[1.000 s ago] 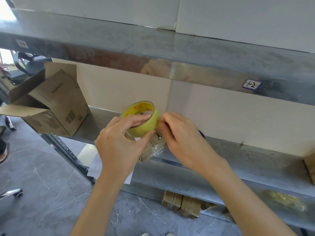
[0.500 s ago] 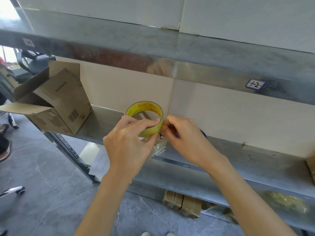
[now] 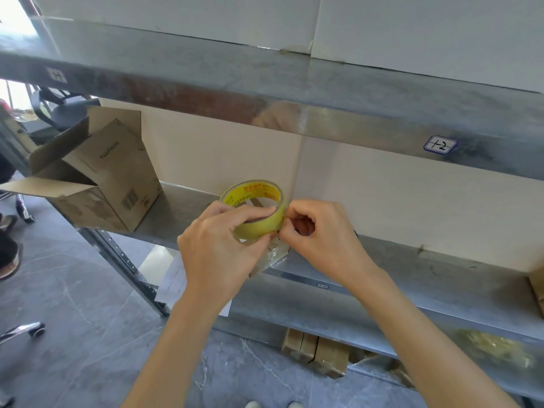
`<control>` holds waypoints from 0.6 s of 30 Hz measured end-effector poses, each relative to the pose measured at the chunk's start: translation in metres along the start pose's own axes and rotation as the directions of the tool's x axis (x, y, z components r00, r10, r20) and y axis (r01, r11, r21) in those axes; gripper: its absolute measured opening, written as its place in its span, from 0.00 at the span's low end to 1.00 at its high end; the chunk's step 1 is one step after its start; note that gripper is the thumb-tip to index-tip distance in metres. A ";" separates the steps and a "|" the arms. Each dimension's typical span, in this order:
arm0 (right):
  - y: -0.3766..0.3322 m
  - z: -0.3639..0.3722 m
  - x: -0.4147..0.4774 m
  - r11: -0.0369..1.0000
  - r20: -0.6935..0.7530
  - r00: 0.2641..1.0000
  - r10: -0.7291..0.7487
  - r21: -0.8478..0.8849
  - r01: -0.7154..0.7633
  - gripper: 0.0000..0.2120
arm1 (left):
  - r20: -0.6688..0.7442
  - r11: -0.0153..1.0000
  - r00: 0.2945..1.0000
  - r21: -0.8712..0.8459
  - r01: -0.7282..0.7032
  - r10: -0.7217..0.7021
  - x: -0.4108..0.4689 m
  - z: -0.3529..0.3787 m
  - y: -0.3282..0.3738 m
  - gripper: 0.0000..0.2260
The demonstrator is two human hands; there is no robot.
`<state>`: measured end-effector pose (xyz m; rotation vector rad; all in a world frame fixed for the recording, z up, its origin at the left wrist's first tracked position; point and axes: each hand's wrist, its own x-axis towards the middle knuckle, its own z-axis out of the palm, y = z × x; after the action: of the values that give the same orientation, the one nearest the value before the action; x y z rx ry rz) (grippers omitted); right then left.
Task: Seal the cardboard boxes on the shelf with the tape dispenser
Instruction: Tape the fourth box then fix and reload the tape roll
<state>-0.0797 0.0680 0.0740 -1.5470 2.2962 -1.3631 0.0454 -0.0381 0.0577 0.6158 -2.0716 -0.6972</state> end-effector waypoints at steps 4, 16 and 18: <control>0.002 -0.005 0.002 0.992 0.061 0.993 -0.103 -0.067 0.107 0.09 | 0.152 0.995 0.985 -0.051 0.085 -0.076 0.007 -0.011 0.000 0.19; 0.005 -0.019 -0.005 0.962 0.206 0.978 0.039 0.258 -0.093 0.09 | 0.323 0.876 0.935 -0.399 0.272 -0.144 0.015 -0.018 -0.006 0.18; 0.003 -0.018 -0.007 0.961 0.134 0.990 0.049 0.263 -0.083 0.11 | 0.306 0.866 0.942 -0.423 0.266 -0.139 0.015 -0.016 -0.005 0.17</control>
<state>-0.0870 0.0847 0.0797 -1.4150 1.9756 -1.4427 0.0518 -0.0556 0.0708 0.4888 -1.9859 -1.4153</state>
